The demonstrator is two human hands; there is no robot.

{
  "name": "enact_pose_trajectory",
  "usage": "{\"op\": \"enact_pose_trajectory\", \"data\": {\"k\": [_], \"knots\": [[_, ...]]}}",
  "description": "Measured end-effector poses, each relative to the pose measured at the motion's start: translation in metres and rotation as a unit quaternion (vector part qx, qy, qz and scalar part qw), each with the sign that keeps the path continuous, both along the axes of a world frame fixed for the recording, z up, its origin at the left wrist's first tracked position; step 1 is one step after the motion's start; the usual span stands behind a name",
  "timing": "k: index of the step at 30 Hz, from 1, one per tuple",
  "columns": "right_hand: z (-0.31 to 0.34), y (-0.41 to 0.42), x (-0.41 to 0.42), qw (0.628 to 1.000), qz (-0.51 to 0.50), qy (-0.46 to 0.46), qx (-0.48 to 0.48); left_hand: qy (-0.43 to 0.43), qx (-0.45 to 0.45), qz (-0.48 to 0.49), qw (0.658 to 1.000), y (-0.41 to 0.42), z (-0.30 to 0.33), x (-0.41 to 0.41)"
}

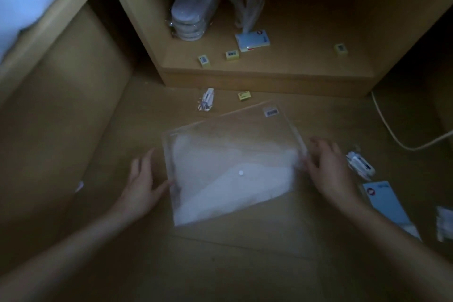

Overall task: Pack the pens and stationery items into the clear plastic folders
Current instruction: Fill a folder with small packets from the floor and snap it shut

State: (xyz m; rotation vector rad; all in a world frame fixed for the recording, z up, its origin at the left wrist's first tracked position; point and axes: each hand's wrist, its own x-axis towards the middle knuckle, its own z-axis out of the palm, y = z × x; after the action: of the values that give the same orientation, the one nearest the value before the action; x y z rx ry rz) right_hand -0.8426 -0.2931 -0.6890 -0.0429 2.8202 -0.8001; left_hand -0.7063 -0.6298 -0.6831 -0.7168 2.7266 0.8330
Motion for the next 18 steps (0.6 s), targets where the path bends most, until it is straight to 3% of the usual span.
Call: {"op": "enact_pose_trajectory", "data": {"k": [4, 6, 9, 18], "knots": [[0.014, -0.031, 0.023, 0.991, 0.128, 0.023, -0.032, 0.051, -0.04, -0.183, 0.981, 0.015, 0.011, -0.026], [0.011, -0.053, 0.03, 0.976, 0.215, 0.006, -0.017, 0.029, -0.059, -0.281, 0.958, 0.03, 0.008, -0.042], [0.0, -0.08, 0.033, 0.96, 0.279, -0.009, 0.034, -0.059, -0.159, -0.398, 0.902, 0.052, 0.0, -0.063], [-0.024, -0.094, 0.028, 0.954, 0.292, -0.031, 0.064, -0.101, -0.182, -0.449, 0.869, 0.064, -0.023, -0.094]]}}
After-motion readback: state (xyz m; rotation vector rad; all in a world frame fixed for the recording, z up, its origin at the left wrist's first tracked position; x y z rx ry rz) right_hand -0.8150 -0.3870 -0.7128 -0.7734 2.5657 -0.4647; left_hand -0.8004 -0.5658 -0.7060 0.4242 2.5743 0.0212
